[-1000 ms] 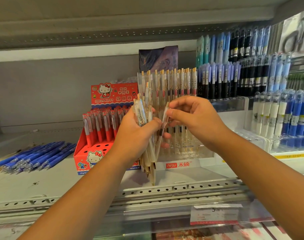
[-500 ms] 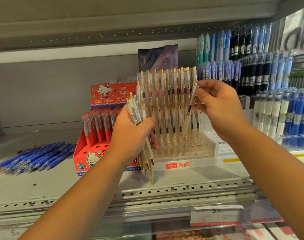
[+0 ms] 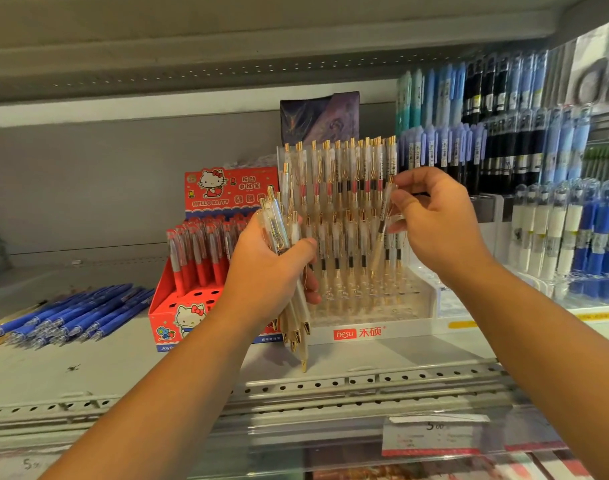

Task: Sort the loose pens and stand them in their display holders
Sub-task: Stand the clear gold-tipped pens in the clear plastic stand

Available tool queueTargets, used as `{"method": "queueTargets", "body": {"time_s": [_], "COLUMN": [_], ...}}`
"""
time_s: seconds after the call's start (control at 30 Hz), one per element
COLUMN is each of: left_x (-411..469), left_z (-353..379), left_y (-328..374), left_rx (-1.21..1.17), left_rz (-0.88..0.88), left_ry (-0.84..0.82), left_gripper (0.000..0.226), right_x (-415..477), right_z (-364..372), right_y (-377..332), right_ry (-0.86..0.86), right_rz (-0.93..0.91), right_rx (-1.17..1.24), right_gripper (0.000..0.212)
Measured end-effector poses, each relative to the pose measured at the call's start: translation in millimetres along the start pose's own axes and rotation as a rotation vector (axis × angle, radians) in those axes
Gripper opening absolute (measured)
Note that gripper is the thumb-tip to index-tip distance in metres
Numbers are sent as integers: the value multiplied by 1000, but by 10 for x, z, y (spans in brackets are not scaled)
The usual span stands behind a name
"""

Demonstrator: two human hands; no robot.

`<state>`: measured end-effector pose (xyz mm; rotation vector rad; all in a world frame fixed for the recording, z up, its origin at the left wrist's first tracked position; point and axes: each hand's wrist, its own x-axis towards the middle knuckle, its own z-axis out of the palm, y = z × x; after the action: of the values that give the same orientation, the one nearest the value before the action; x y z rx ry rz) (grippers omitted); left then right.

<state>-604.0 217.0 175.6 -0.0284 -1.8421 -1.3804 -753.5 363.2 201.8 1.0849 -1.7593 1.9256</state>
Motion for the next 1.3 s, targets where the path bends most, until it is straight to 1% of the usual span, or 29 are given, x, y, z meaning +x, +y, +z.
{"method": "queueTargets", "body": {"time_s": [0.23, 0.3, 0.37, 0.43, 0.57, 0.67, 0.73, 0.8, 0.9, 0.97, 1.0, 1.07, 1.13, 1.2, 1.3], "left_x": [-1, 5, 9, 11, 24, 24, 29, 40, 50, 43, 35, 16, 9, 7, 14], "left_z": [0, 0, 0, -4, -17, -15, -14, -21, -19, 1, 8, 14, 7, 2, 8], "left_y": [10, 5, -3, -15, -35, -33, -28, -39, -49, -43, -40, -39, -38, -32, -38], "left_rx": [4, 9, 15, 44, 106, 88, 80, 75, 55, -1, -34, -78, -102, -122, -132], "left_rz": [15, 16, 15, 12, 14, 35, 45, 39, 45, 34, 31, 26, 16, 6, -3], "left_ry": [2, -2, 2, 14, 15, 26, 34, 27, 31, 24, 12, -6, -14, -20, -8], "left_gripper": [34, 35, 32, 29, 27, 24, 22, 21, 22, 23, 24, 26, 29, 31, 31], "right_x": [14, 16, 7, 0, 5, -12, -42, -78, -158, -216, -242, -288, -319, -338, -353], "right_z": [2, 4, 11, 17, 7, 11, 27, 49, 104, 154, 181, 230, 256, 265, 285], "right_y": [42, 76, 117, 157, 175, 167, 149, 113, -6, -100, -140, -193, -214, -213, -200], "right_ry": [11, -41, -138, -196, -170, -160, -133, -80, -38, -109, -178, -359, -509, -577, -573], "right_rz": [-4, 27, 77, 112, 100, 91, 65, 20, -120, -213, -243, -256, -231, -196, -179], "right_rx": [-99, -148, -225, -323, -397, -412, -467, -491, -370, -264, -220, -139, -76, -41, -48], "right_gripper": [15, 18, 24, 22, 21, 16, 14, 20, 19, 16, 16, 17, 23, 31, 42]}}
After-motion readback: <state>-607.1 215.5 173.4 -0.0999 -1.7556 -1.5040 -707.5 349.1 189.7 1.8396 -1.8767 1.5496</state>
